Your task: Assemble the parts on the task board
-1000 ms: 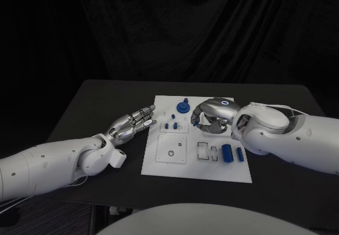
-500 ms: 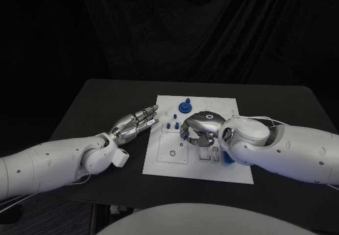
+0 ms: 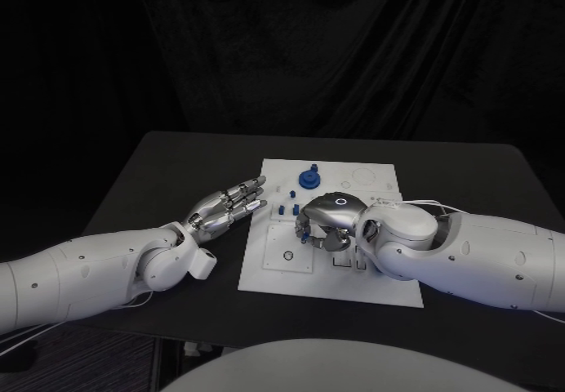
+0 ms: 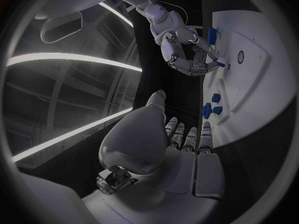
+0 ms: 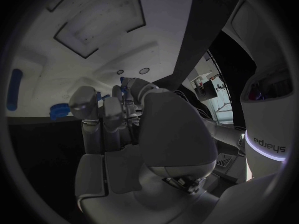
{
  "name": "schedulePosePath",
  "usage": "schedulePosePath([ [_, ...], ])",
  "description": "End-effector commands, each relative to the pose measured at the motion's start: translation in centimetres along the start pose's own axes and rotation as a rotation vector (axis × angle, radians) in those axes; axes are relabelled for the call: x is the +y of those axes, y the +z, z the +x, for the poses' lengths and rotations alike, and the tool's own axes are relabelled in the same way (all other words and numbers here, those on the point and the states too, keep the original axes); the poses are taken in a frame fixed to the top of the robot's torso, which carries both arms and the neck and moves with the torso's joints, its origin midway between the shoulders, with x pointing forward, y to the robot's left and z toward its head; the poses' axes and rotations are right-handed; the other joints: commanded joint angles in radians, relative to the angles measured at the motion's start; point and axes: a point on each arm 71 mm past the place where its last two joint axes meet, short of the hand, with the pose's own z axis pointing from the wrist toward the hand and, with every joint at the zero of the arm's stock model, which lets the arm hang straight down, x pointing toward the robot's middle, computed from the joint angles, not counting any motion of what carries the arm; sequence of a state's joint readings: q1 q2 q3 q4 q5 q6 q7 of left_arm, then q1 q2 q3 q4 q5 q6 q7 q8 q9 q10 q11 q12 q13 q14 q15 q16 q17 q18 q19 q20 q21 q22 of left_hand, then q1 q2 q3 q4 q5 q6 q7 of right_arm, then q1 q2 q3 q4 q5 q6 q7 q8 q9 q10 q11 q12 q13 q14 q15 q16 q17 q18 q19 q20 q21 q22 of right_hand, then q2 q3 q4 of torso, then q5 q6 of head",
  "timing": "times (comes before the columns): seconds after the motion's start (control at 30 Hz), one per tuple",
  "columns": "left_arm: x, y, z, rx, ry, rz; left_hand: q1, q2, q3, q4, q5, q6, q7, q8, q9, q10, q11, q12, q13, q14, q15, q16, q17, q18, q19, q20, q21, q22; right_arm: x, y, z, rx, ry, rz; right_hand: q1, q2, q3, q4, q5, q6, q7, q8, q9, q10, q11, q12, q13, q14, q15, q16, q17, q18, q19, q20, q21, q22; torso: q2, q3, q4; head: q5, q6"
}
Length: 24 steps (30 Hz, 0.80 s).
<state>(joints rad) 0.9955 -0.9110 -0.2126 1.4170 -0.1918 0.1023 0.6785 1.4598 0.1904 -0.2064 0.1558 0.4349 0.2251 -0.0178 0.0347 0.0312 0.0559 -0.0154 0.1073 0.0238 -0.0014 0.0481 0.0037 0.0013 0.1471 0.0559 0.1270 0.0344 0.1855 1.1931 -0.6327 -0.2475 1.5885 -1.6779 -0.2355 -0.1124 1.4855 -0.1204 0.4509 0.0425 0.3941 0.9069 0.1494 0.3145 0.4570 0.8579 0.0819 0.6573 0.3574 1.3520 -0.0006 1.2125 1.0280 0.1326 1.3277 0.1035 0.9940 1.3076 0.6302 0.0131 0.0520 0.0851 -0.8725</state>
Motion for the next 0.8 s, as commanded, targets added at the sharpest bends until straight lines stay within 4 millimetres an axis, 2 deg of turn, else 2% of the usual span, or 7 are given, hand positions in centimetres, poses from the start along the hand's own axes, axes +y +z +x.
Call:
schedulePosePath([
  [0.03,-0.57,0.04,0.20,0.010,-0.017,0.087,-0.005,0.003,0.000,0.000,-0.001,0.004,0.007,-0.004,0.000,-0.002,-0.005,-0.005,-0.002,0.001,0.003,-0.004,-0.001,-0.003,0.002,-0.002,-0.002,0.000,-0.07,0.13,0.43,0.020,-0.015,0.015,-0.008,-0.002,0.000,0.003,-0.008,-0.006,0.000,-0.004,-0.001,0.004,0.000,-0.005,-0.001,0.005,0.002,0.003,-0.004,-0.016,0.005,0.000,-0.001,0.108,0.000,-0.0001,0.0000,0.002,0.000],
  [0.43,-0.46,0.03,0.30,0.016,-0.024,0.080,-0.001,0.004,0.003,-0.004,0.003,0.009,0.012,-0.003,0.001,-0.003,-0.007,-0.006,-0.002,0.001,0.008,-0.004,-0.001,-0.003,0.003,0.002,-0.001,0.000,-0.21,0.53,0.94,0.028,-0.013,0.018,-0.007,-0.002,0.001,0.003,-0.011,-0.007,0.000,-0.006,-0.001,0.002,0.001,-0.008,-0.003,0.001,0.003,-0.003,-0.012,-0.015,0.002,0.000,-0.009,0.106,0.000,0.0001,-0.0006,0.005,0.000],
  [0.8,-0.29,0.07,0.39,0.021,-0.029,0.072,0.003,0.006,0.006,-0.008,0.005,0.012,0.016,-0.003,0.001,-0.004,-0.007,-0.007,-0.002,0.001,0.013,-0.004,-0.001,-0.004,0.003,0.006,-0.001,-0.001,-0.07,0.69,1.14,0.043,-0.014,0.017,-0.005,-0.002,0.002,0.001,-0.010,-0.007,0.000,-0.007,-0.001,0.002,0.001,-0.010,-0.004,-0.001,0.003,-0.005,-0.014,-0.014,0.000,0.001,-0.013,0.105,0.000,0.0001,-0.0007,0.001,0.000],
])
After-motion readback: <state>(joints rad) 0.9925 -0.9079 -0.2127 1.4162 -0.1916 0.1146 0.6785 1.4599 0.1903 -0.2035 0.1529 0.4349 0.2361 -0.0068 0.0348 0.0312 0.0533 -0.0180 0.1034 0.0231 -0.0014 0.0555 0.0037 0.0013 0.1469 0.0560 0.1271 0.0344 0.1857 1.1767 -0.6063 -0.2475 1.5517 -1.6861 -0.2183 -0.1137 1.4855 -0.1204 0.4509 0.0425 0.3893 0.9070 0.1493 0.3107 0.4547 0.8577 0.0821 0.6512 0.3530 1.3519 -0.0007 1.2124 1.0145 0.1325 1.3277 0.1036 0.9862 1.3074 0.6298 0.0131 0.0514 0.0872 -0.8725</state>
